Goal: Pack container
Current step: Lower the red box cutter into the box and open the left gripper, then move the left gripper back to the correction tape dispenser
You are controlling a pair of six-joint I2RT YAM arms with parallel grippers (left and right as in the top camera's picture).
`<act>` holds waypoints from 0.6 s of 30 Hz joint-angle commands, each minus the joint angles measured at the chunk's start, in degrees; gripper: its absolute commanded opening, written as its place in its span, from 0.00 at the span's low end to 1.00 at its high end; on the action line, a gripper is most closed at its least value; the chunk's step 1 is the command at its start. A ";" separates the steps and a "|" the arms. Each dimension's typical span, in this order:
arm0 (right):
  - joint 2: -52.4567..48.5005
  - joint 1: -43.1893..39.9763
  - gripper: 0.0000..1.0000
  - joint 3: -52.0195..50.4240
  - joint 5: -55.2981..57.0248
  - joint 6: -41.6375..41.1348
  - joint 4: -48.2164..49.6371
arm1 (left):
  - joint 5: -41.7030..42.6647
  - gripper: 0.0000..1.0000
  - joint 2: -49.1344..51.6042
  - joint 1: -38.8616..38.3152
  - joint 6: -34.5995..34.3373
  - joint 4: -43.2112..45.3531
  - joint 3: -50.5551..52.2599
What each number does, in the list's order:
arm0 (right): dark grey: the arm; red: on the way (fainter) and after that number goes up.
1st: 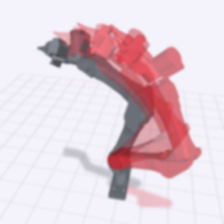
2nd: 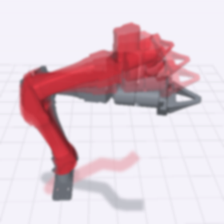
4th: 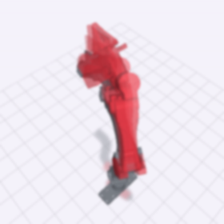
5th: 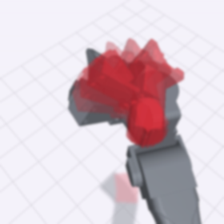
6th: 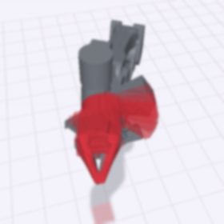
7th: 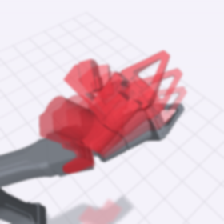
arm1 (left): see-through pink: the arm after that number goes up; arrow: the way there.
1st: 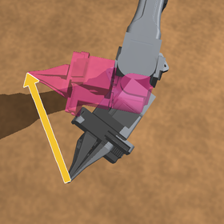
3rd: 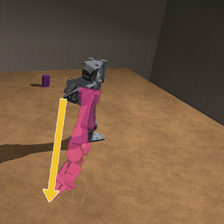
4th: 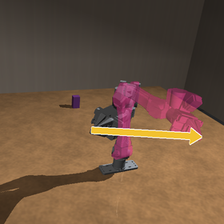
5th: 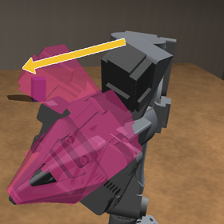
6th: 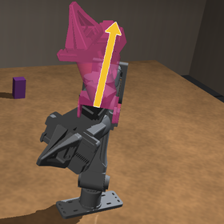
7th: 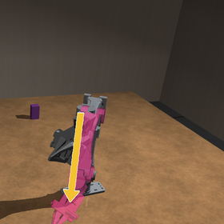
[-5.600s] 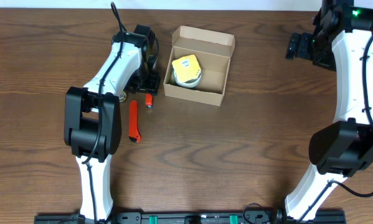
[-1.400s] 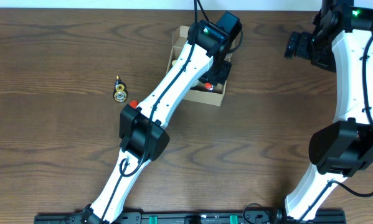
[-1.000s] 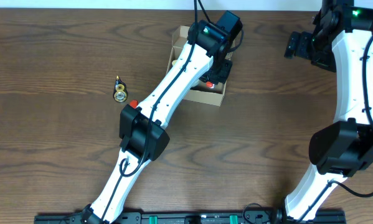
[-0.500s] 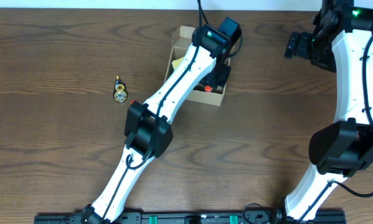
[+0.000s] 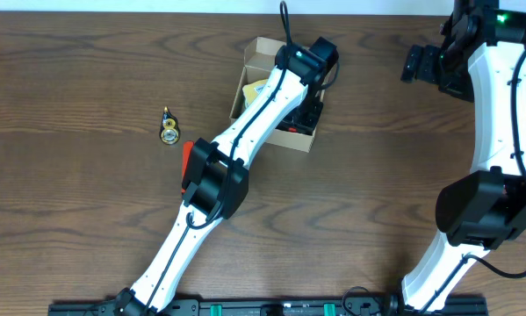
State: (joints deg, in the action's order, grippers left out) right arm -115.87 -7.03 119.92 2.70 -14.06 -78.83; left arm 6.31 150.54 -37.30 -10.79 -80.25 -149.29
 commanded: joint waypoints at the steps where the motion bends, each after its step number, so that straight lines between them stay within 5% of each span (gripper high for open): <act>1: -0.33 -0.07 0.99 -0.15 -0.24 -0.74 -0.22 | 0.57 0.29 -0.35 0.26 -0.59 0.13 -0.87; 10: -0.33 -0.07 0.99 -0.15 -0.83 -0.74 -0.02 | -1.05 0.37 -0.42 0.31 -0.57 -1.14 -3.19; 18: -0.33 -0.07 0.99 -0.15 -1.07 -1.81 0.20 | -7.48 0.39 -0.46 0.31 -0.35 -9.86 -18.01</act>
State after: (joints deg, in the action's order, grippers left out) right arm -115.87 -7.03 119.92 2.07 -14.59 -78.74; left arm 2.90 150.61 -37.23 -10.90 -87.81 -161.58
